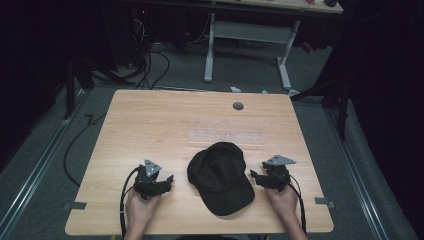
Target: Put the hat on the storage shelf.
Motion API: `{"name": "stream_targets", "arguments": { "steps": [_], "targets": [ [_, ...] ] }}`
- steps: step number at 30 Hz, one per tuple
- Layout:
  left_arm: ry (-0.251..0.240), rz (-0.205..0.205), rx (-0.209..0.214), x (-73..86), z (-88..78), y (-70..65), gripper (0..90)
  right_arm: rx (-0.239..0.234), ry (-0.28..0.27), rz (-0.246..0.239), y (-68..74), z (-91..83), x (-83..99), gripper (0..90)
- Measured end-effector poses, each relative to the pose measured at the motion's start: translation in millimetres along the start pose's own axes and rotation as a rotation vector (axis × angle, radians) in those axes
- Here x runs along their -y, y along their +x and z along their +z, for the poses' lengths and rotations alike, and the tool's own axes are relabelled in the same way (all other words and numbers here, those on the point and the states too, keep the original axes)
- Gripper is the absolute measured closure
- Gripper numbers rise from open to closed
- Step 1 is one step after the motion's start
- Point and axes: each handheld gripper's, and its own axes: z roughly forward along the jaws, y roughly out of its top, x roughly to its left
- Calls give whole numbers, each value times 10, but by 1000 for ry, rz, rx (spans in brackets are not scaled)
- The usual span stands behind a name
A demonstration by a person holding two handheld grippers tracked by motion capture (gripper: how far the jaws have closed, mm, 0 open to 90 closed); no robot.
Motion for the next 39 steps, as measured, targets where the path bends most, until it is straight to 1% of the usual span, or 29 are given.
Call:
{"name": "stream_targets", "arguments": {
  "steps": [28, 30, 31, 34, 37, 39],
  "targets": [
    [5, 4, 2, 3, -2, -3, 277, -5, 1, 3, 1, -2, 0, 375],
    [4, 3, 1, 3, -1, -3, 276, -4, 4, 2, -3, -6, -1, 387],
    [4, 3, 1, 2, -2, -2, 277, 1, 5, 4, -6, -9, -3, 401],
    [4, 2, 0, 2, -2, -1, 276, -4, 16, 24, -24, -16, -17, 412],
    [4, 1, 0, 1, -5, 1, 275, -3, 42, 41, -35, -32, -42, 430],
    [3, -6, 0, -1, -6, 0, 274, -8, 45, 51, -51, -42, -43, 438]
  ]
}}
